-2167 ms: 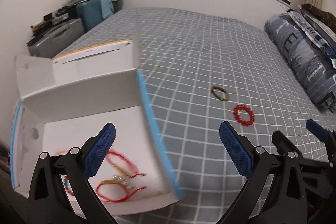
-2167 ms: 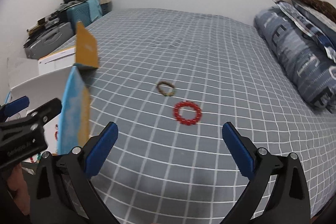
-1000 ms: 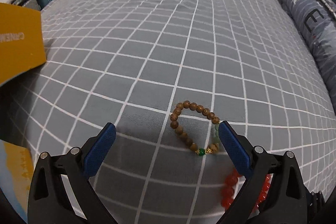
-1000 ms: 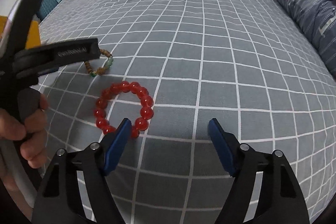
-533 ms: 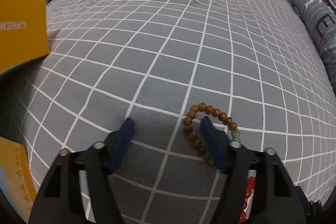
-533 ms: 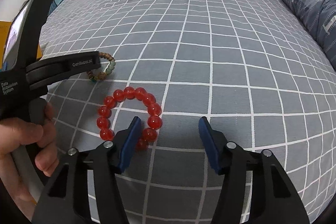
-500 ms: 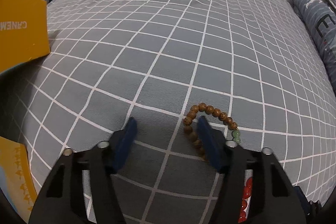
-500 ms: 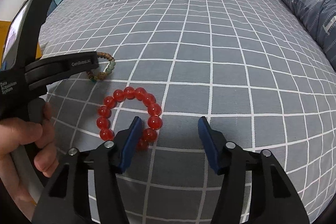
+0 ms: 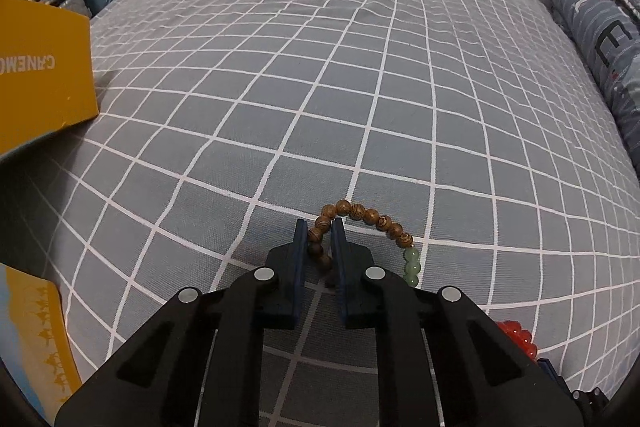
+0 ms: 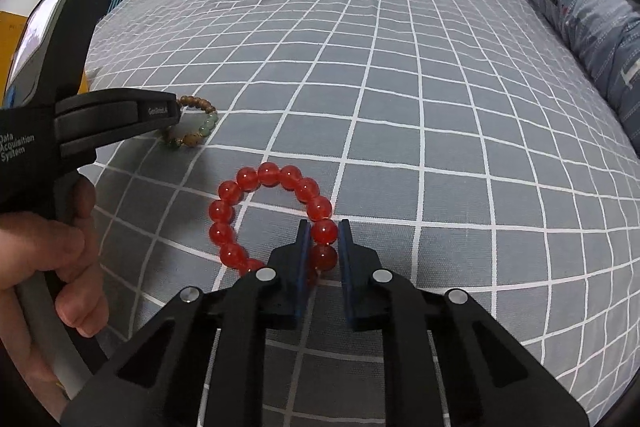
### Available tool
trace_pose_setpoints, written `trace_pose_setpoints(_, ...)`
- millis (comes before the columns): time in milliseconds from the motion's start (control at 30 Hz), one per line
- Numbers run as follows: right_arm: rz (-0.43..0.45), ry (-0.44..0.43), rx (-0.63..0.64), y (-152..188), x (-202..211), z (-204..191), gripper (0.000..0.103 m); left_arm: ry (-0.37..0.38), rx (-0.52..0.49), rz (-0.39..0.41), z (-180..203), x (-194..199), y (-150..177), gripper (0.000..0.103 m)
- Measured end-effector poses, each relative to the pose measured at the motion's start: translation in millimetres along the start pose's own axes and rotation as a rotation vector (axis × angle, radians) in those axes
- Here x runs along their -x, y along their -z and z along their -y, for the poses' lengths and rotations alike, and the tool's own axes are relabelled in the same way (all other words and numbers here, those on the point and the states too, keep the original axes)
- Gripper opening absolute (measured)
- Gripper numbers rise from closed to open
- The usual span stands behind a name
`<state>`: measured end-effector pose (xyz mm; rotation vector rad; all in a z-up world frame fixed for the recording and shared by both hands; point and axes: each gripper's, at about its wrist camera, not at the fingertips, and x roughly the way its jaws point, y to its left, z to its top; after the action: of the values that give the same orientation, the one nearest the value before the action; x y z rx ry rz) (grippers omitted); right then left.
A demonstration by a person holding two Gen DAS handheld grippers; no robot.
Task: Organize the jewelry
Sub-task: 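Grasp wooden bead bracelet with left tool while right tool grasps red bead bracelet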
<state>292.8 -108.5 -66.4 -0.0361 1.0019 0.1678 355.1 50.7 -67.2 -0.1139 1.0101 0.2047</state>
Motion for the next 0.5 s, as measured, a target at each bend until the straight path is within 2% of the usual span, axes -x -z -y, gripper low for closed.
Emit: trace_pose_setpoints(500, 0.059, 0.006, 0.005, -0.9, 20.0, -4.0, 0.013, 0.028, -0.014, 0.042, -2.6, 28.9, 4.6, 0.011)
